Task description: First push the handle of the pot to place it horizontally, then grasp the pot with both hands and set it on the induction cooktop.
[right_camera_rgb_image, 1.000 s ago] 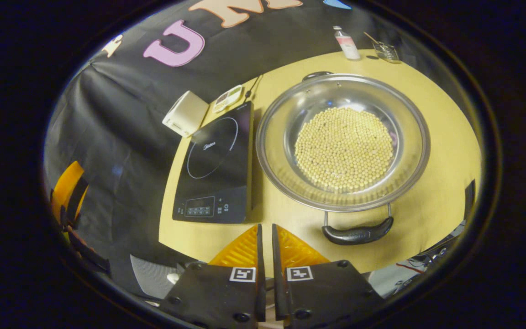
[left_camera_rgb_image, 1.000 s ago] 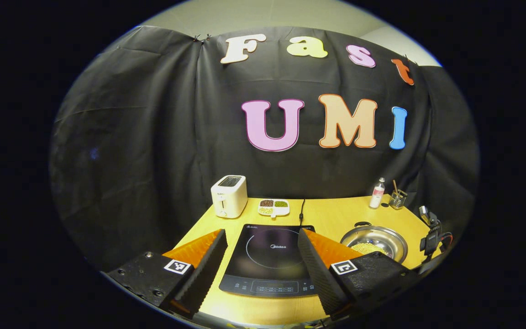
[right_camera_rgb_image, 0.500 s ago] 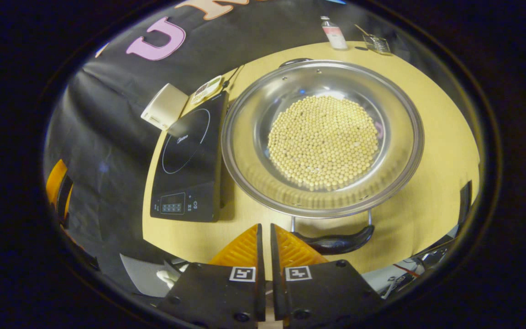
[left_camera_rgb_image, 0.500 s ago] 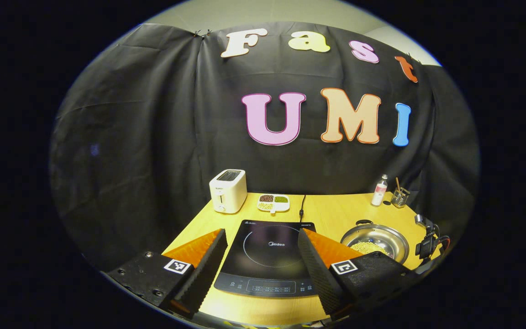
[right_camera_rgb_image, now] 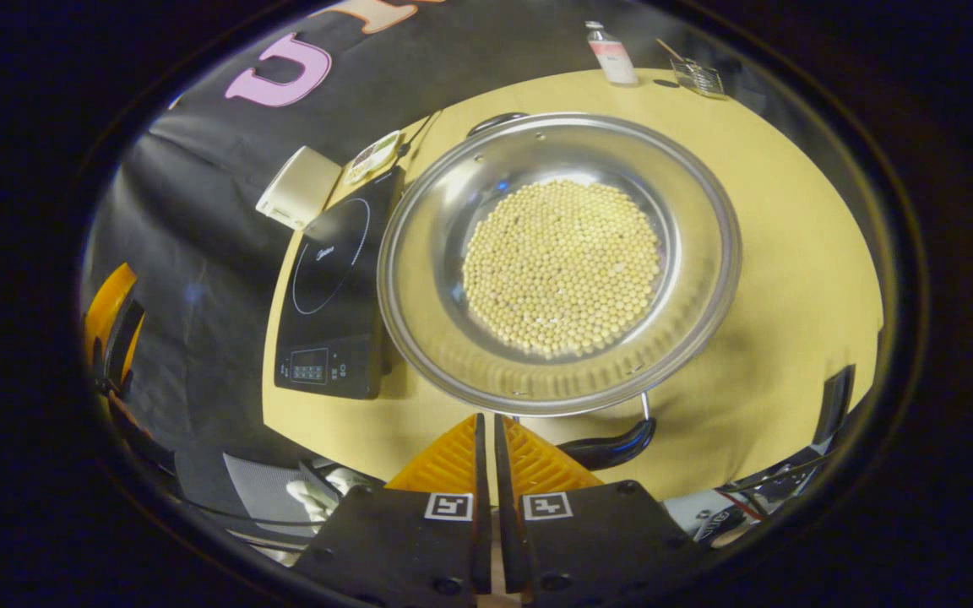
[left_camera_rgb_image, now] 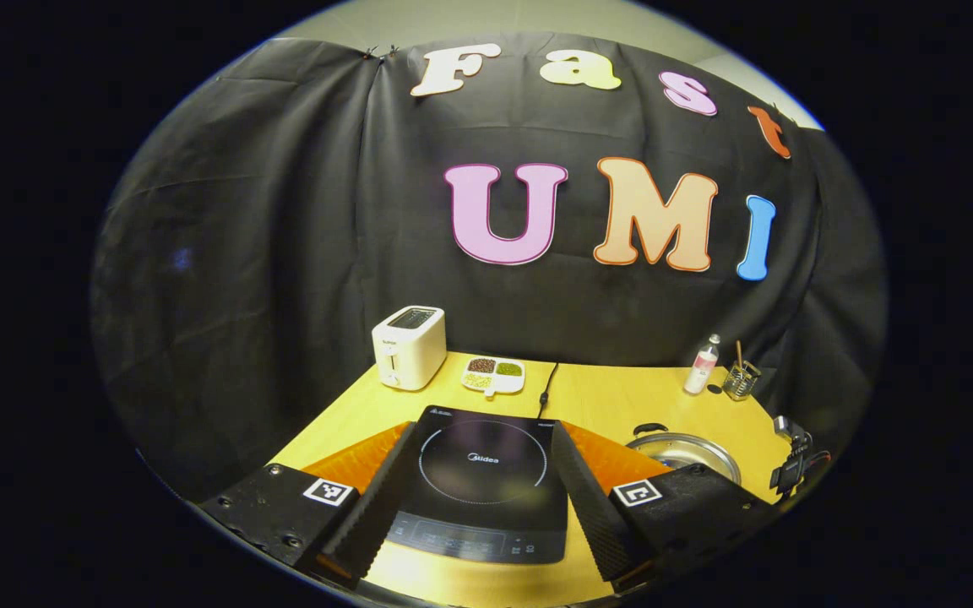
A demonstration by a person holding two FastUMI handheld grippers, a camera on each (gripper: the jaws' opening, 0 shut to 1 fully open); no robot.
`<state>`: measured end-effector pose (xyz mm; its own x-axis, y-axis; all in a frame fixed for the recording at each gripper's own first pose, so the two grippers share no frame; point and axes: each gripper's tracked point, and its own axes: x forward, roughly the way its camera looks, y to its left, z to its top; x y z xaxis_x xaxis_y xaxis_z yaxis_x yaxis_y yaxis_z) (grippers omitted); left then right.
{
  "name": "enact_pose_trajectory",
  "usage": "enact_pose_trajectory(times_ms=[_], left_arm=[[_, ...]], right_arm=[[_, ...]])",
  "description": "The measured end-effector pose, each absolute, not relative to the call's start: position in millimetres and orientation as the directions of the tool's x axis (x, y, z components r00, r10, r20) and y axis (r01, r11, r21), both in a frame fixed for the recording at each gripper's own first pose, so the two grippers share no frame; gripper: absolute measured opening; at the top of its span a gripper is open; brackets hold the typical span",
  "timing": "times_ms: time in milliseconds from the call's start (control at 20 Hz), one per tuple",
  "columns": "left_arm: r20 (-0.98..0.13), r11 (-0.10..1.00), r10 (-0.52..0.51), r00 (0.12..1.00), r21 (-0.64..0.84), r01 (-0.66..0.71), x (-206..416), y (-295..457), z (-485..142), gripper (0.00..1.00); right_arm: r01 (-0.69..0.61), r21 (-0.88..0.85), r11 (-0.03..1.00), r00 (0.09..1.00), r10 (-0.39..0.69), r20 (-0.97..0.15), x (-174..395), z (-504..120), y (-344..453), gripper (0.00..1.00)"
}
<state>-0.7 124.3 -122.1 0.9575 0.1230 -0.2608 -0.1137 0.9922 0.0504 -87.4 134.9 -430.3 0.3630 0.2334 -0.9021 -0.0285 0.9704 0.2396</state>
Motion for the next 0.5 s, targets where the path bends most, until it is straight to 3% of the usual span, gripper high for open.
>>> enact_pose_trajectory(times_ms=[200, 350, 400, 450, 500], left_arm=[[-0.271, 0.992, 0.125, 0.954, 0.045, -0.117, 9.6, 109.6, -125.4, 0.93], [-0.289, 0.990, 0.142, 0.947, 0.033, -0.138, 15.4, 104.0, -133.2, 0.96], [-0.297, 0.989, 0.150, 0.943, 0.031, -0.147, 16.8, 102.6, -135.0, 0.96], [-0.303, 0.987, 0.158, 0.940, 0.032, -0.156, 17.4, 101.2, -138.0, 0.96], [-0.305, 0.986, 0.165, 0.938, 0.033, -0.163, 18.3, 101.0, -138.4, 0.96]], right_arm=[[-0.048, 0.193, 0.980, 0.344, 0.197, -0.918, -86.2, -426.9, 107.4, 0.08], [-0.055, 0.155, 0.986, 0.337, 0.164, -0.927, -81.3, -426.0, 83.8, 0.08], [-0.059, 0.140, 0.988, 0.338, 0.152, -0.929, -80.0, -425.6, 76.9, 0.00], [-0.060, 0.127, 0.990, 0.338, 0.140, -0.931, -76.7, -424.9, 68.7, 0.08], [-0.060, 0.116, 0.991, 0.339, 0.130, -0.932, -74.4, -424.1, 62.1, 0.08]])
